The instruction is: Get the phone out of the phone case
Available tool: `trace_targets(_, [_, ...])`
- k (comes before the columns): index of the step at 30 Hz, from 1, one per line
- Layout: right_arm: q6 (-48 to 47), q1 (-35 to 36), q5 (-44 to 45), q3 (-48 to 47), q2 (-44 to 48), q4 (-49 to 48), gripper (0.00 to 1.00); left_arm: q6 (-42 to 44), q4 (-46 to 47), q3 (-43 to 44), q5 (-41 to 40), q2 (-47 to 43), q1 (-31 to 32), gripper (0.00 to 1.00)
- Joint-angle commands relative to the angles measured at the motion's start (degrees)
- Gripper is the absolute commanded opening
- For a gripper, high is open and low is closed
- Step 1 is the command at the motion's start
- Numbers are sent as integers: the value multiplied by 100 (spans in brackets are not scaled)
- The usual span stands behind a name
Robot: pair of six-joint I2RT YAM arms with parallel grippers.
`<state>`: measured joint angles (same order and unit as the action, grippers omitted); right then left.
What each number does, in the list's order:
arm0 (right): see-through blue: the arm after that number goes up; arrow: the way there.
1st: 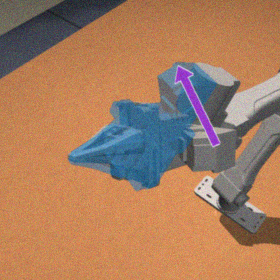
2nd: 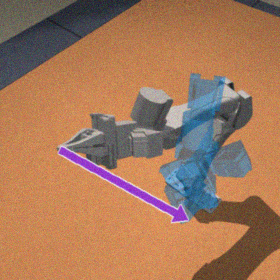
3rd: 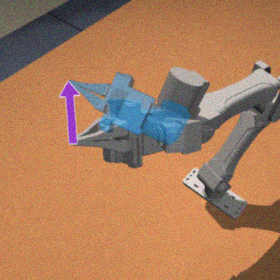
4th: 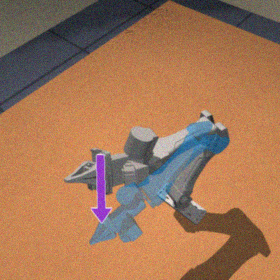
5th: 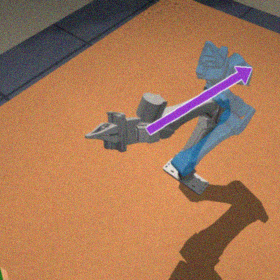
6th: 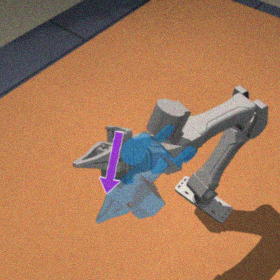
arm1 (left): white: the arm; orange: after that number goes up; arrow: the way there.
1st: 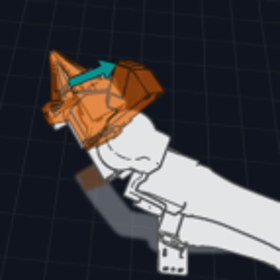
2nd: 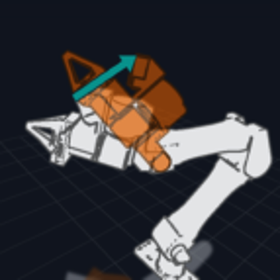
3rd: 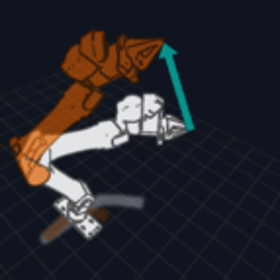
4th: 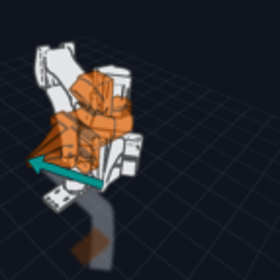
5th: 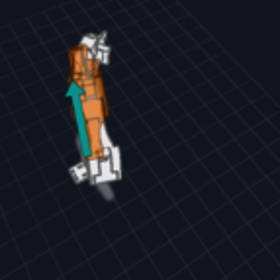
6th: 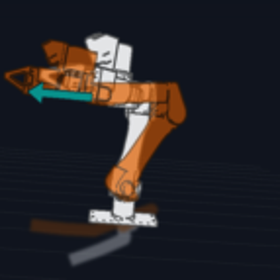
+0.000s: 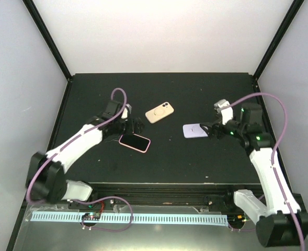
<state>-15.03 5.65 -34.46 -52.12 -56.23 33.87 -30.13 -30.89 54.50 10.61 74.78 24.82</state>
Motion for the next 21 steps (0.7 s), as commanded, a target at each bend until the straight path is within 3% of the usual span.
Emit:
trace_targets(1, [-231, 954, 445, -611, -774, 288, 87, 1095, -1110, 376, -847, -1109, -16, 99])
trace_targets(5, [-215, 1851, 875, -1269, -1825, 316, 83, 1133, -944, -176, -2130, -1896, -25, 99])
trace_targets(8, [-371, 2412, 1005, -1860, -2697, 615, 80, 1113, -560, -742, -2476, -2455, -56, 99])
trace_targets(11, [-474, 2810, 1255, -2389, -3600, 826, 80, 1038, -725, -721, -2920, -2692, -150, 99])
trace_targets(12, [-482, 2953, 1409, -2580, -3859, 876, 82, 940, -779, -687, -3163, -2762, -163, 99])
trace_targets(14, [-496, 3186, 1602, -2954, -4333, 986, 99, 785, -855, -657, -3359, -2897, -302, 99])
trace_targets(21, [-420, 3720, 1832, -4287, -5740, 1275, 100, 547, -909, -694, -3464, -3249, -564, 99])
